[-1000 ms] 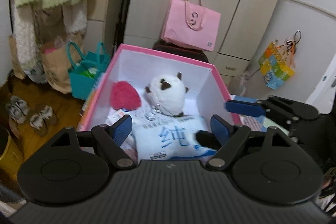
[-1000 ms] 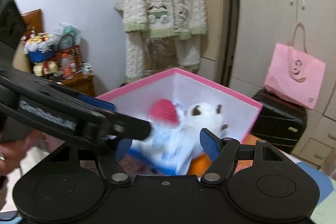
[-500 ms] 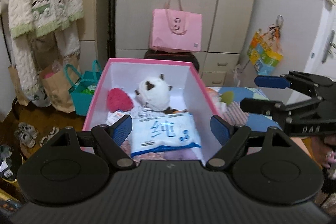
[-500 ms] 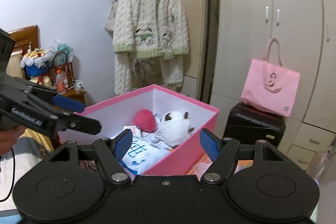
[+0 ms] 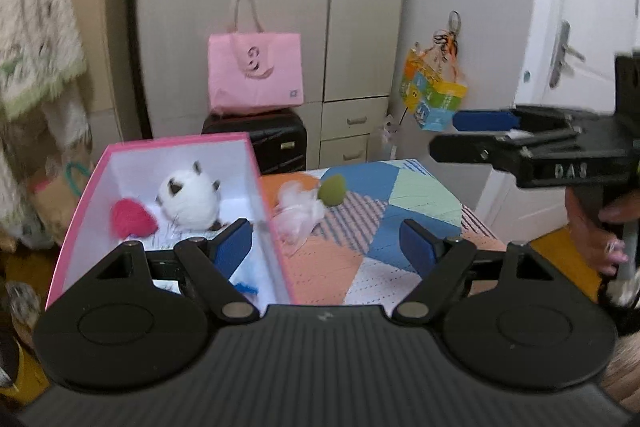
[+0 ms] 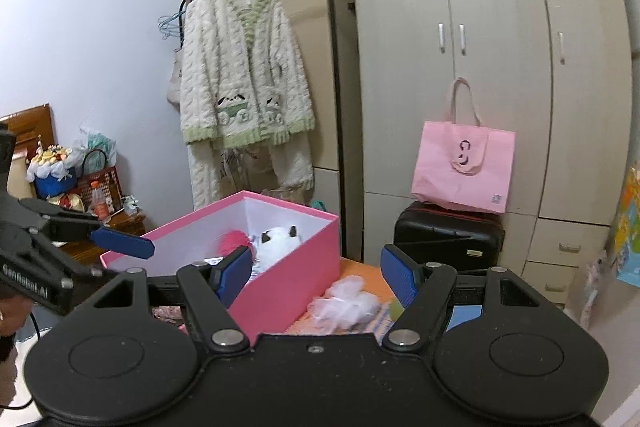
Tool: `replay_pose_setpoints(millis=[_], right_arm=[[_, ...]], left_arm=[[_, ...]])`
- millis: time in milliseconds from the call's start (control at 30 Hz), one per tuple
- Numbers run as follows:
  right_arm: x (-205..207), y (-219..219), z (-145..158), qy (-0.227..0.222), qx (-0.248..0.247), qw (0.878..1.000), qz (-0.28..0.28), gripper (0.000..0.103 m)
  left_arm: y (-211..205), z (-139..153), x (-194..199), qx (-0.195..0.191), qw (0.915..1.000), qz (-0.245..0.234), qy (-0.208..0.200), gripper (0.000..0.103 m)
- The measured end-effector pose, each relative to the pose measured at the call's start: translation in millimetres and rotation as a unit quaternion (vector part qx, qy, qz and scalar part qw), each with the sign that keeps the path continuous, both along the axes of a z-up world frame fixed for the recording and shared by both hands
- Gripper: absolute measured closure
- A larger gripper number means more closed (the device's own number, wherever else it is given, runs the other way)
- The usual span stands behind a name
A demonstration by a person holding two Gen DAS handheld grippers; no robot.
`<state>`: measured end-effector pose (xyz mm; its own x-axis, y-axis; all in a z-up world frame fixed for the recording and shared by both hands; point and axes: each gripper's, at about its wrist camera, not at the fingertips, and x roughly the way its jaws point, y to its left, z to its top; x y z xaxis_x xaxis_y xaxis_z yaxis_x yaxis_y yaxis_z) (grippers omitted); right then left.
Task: Organize soft objects
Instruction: 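Move the left gripper to the white mesh puff while the right approaches the green sponge, then grasp the white mesh puff with the left while the right grasps the green sponge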
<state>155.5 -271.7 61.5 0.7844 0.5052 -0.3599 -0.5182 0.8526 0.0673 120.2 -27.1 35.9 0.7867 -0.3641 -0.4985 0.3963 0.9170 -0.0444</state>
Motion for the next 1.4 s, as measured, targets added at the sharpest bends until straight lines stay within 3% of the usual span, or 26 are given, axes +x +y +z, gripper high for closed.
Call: replay_pose_setpoints(millis=[133, 367, 567, 800, 1167, 1267, 1400], right_arm=[[3.1, -16.8, -3.6, -0.013, -0.002, 1.0, -0.005, 0.027], [22.8, -50.5, -13.5, -0.019, 0.016, 1.0, 0.011, 0.027], [56.3, -69.2, -24.9, 0.017, 0.041, 0.998, 0.038, 0.027], [98.5, -67.3, -50.1, 0.058, 0.016, 0.997, 0.055, 0.027], [161.2, -49.0, -93.1, 0.12, -0.013, 0.987, 0.105, 0.031], [179.5, -41.0, -103.5, 0.139, -0.017, 0.983, 0.116, 0.033], [198.1, -30.1, -118.7, 0.162, -0.022, 0.978, 0.128, 0.034]], left_arm=[[-37.3, -6.8, -0.5, 0.041, 0.9987, -0.003, -0.029, 0.023], [-77.5, -21.9, 21.2, 0.045, 0.9988, 0.002, -0.018, 0.023], [-101.0, -43.4, 44.9, 0.052, 0.9981, 0.028, -0.02, 0.023], [-122.5, -75.6, 82.7, 0.077, 0.9935, 0.081, -0.022, 0.023], [-132.6, -109.4, 138.9, 0.125, 0.9789, 0.161, -0.016, 0.023], [-136.8, -118.6, 145.1, 0.152, 0.9709, 0.184, -0.024, 0.023], [-147.4, -128.5, 149.3, 0.191, 0.9647, 0.178, -0.035, 0.022]])
